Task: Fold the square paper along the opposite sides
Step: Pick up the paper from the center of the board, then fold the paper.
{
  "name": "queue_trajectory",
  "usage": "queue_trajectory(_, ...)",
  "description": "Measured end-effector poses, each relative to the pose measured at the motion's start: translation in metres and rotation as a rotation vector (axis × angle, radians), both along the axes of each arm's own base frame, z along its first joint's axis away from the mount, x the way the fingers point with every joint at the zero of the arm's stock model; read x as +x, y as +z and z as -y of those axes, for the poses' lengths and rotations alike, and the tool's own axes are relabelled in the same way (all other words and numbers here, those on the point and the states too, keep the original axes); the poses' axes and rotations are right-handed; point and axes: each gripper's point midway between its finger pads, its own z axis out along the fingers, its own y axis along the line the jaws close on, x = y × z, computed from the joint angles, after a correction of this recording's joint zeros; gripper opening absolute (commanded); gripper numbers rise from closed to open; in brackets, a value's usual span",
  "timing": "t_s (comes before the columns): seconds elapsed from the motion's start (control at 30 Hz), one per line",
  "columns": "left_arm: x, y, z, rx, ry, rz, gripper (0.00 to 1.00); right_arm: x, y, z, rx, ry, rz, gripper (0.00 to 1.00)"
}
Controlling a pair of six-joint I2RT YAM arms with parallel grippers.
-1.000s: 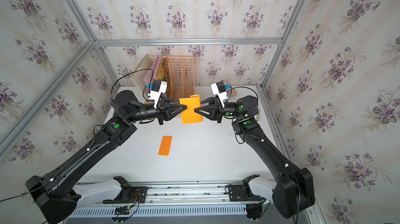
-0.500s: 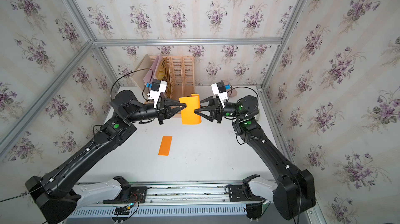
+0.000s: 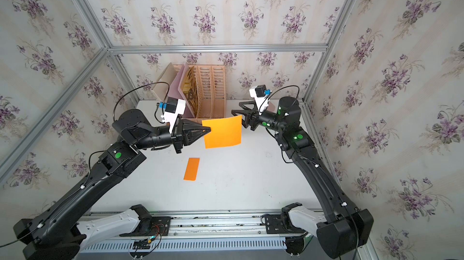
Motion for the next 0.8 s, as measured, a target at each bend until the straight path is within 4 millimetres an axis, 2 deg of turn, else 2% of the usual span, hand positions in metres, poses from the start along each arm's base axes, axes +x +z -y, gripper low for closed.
queue_trajectory(0.13,0.002,-0.001,0.0,0.005,0.016,0.011,0.0,-0.003,-0.003,-0.002,-0.009,0.033,-0.006,0.59)
queue_trajectory(0.33,0.018,-0.007,-0.001,0.025,0.096,0.015,0.0,-0.046,0.001,-0.003,0.022,0.162,0.027,0.58)
queue_trajectory(0.5,0.032,-0.016,0.001,0.059,0.149,0.004,0.0,-0.073,0.007,-0.001,0.053,0.236,0.049,0.57)
queue_trajectory(0.8,0.04,-0.016,-0.002,0.066,0.198,0.013,0.0,-0.086,0.007,-0.002,0.079,0.29,0.03,0.56)
